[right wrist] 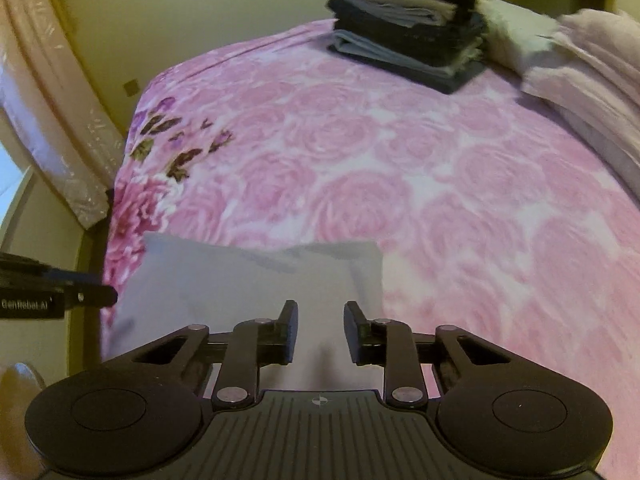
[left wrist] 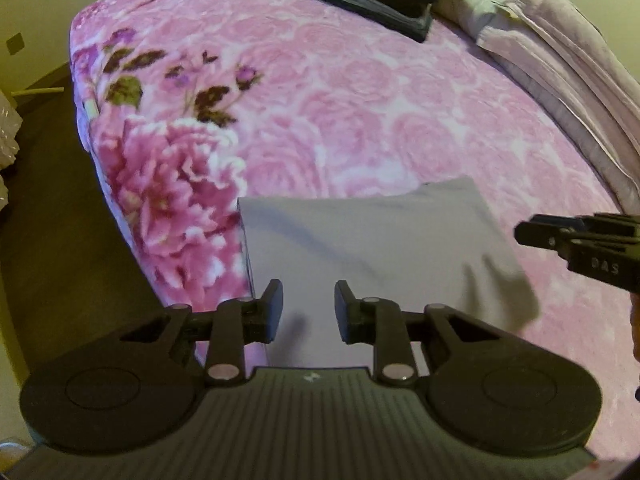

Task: Organize objects
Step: 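Lay the folded tank top down and open the left gripper, then grasp the folded grey tank top edge with both grippers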

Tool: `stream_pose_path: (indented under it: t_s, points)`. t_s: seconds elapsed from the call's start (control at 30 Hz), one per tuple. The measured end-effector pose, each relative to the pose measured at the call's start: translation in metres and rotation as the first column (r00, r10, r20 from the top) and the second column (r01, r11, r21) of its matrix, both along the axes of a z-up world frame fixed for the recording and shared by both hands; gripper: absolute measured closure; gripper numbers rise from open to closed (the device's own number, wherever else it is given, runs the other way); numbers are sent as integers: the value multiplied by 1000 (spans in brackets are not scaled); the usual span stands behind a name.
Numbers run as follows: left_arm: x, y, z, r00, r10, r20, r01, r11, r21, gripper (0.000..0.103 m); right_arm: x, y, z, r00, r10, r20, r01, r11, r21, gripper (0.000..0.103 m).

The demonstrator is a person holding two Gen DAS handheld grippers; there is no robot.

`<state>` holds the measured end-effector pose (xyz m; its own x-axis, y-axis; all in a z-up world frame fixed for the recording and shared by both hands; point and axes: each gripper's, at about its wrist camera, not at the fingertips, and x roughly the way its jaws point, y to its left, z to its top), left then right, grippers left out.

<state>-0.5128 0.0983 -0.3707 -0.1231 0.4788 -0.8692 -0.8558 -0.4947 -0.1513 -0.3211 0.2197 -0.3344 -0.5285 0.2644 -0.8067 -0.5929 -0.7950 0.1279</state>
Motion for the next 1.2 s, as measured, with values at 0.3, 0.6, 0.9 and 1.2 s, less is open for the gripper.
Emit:
stream_pose_path:
  t_s: [0.3,0.6,0.9,1.2]
  points:
    - [-32,12,-44,999,54,5,-54,998,40,83,-21,55,-60,996,-20,82,16,999,49,86]
    - [-71,0,-46,975,184,123,-196,977,90,81,-14,102,-58,992,-95,-78,85,989,-124,86]
    - [-80,10,-63,973,198,119,-210,973,101,103,-11,105,-71,988,-97,-123,85,991,-102,103]
    - [-72,-11,-36,968,243,61,-248,963,105,103,-5,85,-50,979,-201,-33,203,979,34,73]
